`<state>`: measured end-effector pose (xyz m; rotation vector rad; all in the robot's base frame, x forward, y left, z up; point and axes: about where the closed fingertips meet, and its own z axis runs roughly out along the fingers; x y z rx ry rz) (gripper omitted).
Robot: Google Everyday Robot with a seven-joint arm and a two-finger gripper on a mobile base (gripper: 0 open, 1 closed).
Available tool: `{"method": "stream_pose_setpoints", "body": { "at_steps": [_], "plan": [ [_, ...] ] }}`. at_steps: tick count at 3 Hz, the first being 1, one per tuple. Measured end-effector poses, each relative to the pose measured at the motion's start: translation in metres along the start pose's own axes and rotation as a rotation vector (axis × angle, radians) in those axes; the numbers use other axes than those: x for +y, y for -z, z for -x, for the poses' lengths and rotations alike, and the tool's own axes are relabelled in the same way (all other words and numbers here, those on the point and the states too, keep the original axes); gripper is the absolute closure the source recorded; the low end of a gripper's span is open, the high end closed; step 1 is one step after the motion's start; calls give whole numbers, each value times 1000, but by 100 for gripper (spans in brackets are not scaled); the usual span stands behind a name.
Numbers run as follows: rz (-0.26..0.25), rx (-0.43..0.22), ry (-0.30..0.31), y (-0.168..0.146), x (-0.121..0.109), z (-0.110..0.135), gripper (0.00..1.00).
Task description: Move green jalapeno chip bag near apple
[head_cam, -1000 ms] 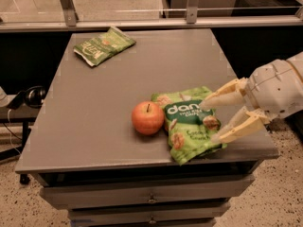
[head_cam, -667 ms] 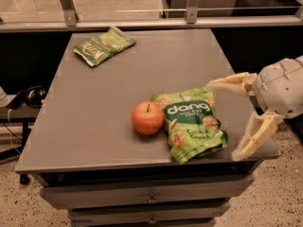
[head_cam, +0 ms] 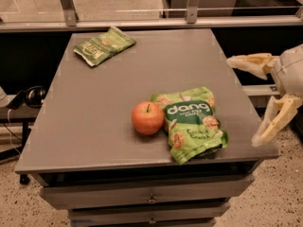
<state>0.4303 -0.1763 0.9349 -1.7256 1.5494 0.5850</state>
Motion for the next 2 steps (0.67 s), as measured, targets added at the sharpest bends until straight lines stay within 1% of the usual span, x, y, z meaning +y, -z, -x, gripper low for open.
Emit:
{"method": "stream_pose_setpoints", "body": {
  "at_steps": [1,2],
  "plan": [
    [-97,3,-67,27,-41,-9,0],
    [-120,3,-67,36,-47,-4,0]
  ]
}}
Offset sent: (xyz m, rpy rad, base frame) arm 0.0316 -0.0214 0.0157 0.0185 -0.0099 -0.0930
